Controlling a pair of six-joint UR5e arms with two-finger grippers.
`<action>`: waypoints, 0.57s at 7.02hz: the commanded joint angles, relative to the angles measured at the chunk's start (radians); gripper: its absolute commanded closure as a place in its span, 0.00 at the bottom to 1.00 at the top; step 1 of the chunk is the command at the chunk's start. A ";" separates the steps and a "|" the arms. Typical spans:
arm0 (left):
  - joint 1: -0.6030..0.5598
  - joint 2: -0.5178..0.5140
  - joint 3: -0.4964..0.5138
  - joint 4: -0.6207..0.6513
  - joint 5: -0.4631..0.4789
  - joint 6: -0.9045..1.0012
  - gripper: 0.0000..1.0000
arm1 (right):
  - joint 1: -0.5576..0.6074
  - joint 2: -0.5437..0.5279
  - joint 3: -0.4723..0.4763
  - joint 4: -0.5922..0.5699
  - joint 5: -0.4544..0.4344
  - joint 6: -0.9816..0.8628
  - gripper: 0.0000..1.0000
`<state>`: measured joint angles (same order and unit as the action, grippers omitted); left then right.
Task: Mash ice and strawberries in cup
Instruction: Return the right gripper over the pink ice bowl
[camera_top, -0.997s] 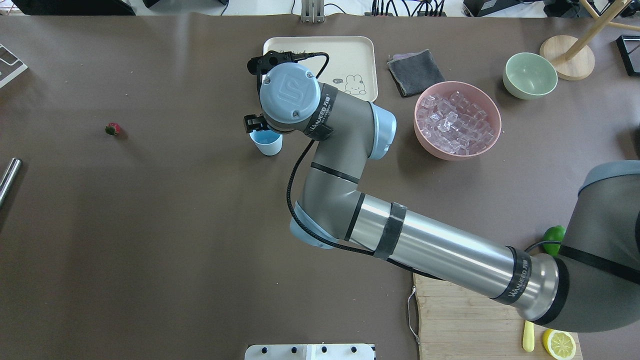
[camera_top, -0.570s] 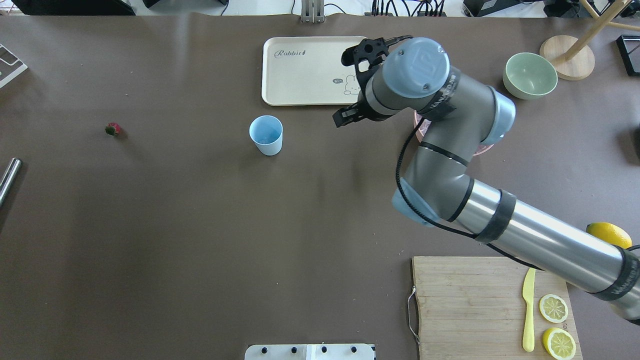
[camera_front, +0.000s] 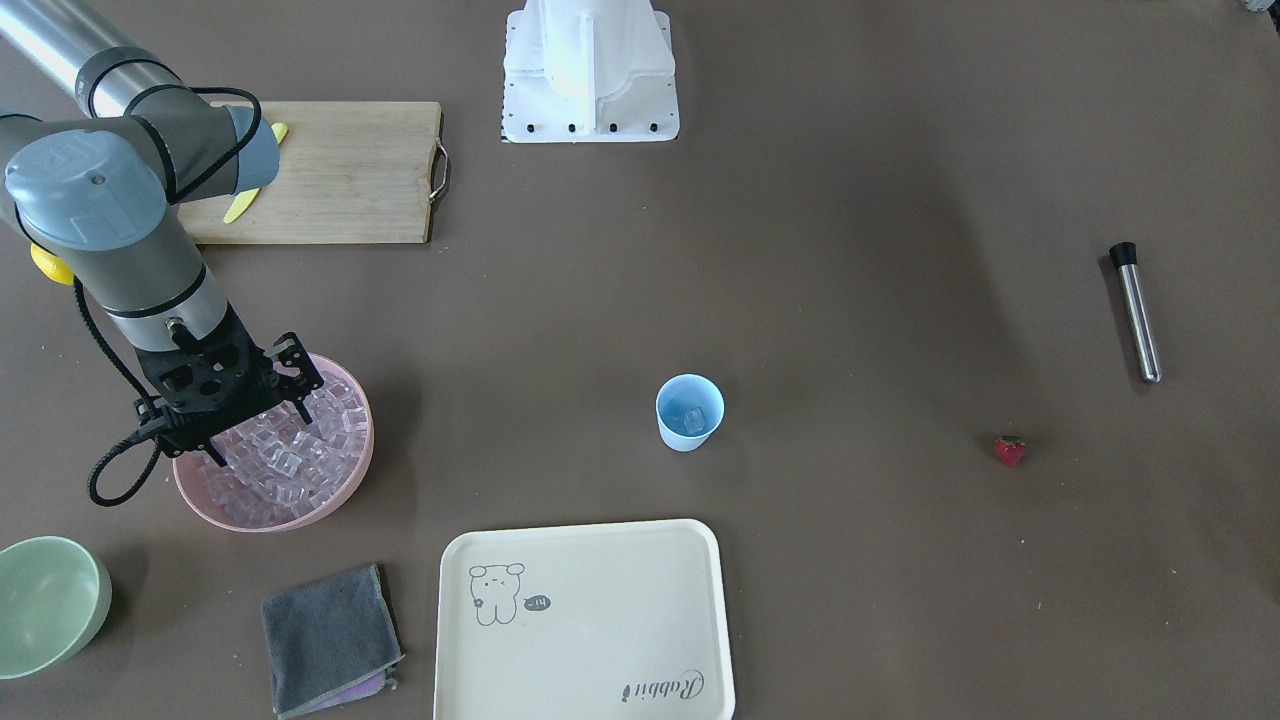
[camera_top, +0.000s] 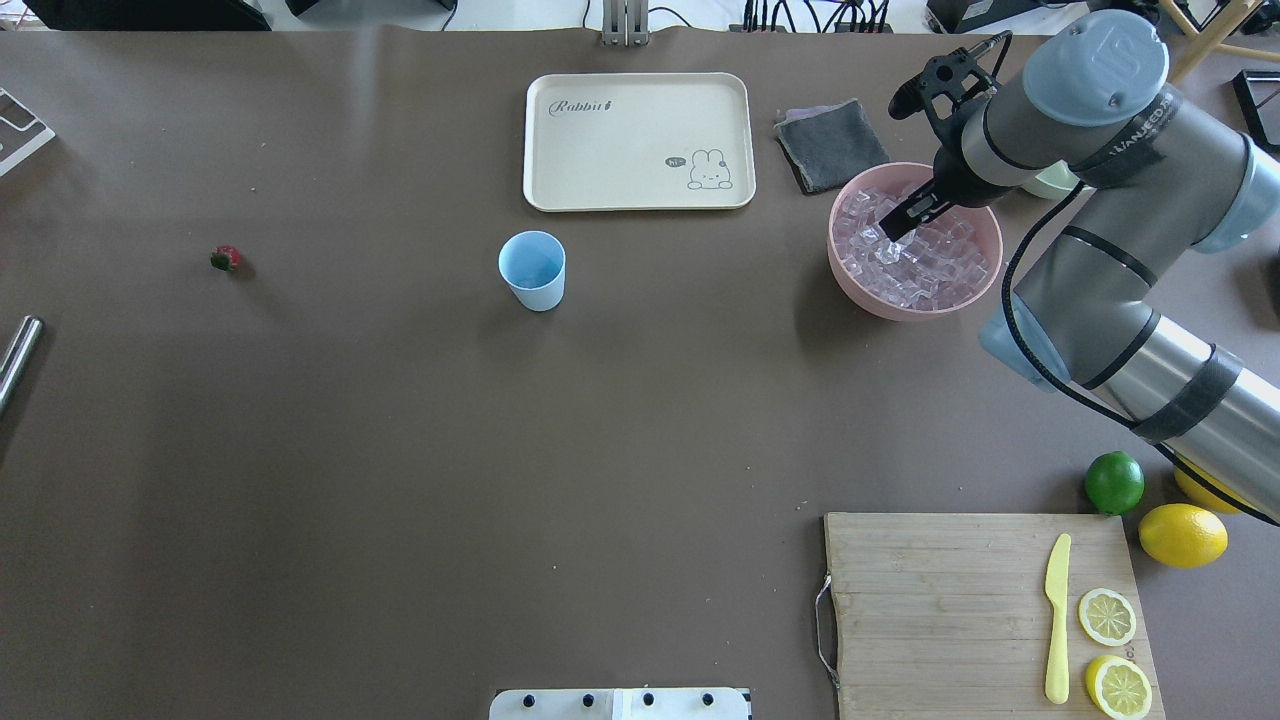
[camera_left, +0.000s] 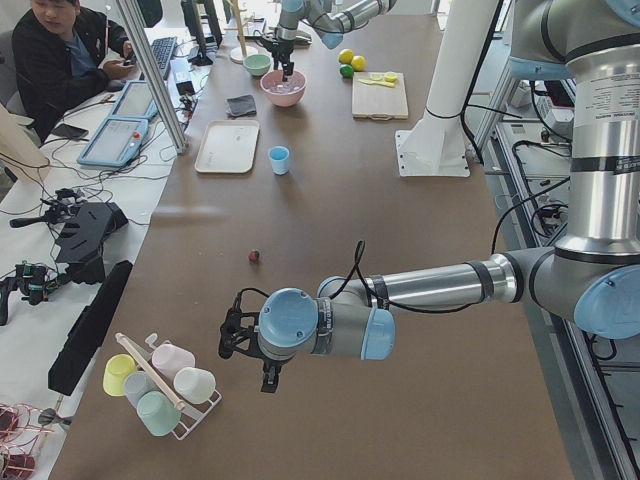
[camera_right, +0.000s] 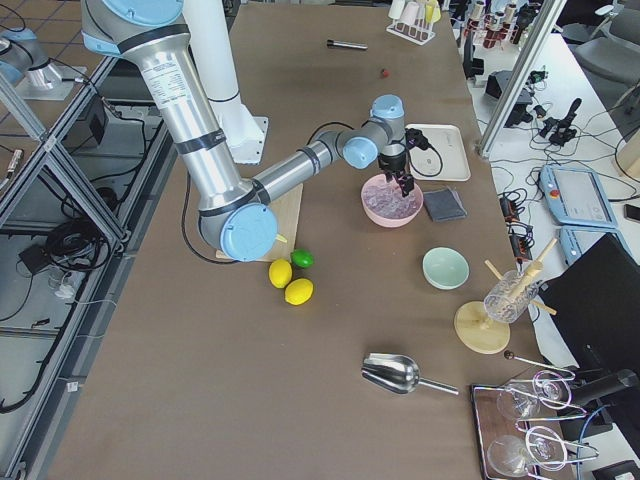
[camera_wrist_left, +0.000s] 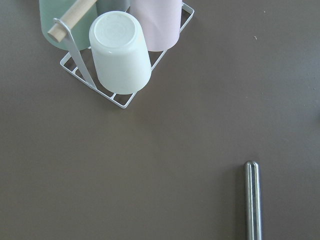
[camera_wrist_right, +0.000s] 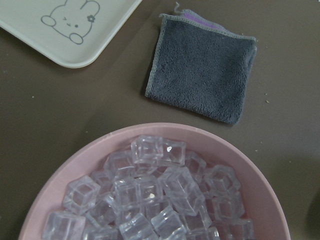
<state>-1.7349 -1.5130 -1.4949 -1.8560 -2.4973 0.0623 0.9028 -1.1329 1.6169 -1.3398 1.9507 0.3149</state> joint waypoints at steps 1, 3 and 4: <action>0.000 -0.006 0.002 0.000 0.000 -0.001 0.01 | 0.002 0.025 -0.049 -0.002 -0.003 -0.057 0.18; 0.000 -0.006 0.001 0.000 0.000 -0.001 0.01 | -0.001 0.056 -0.106 -0.001 -0.007 -0.207 0.21; 0.000 -0.007 0.001 0.000 0.000 -0.001 0.01 | 0.001 0.059 -0.107 0.001 -0.006 -0.259 0.21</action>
<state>-1.7349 -1.5187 -1.4939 -1.8561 -2.4973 0.0614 0.9029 -1.0819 1.5241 -1.3405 1.9449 0.1264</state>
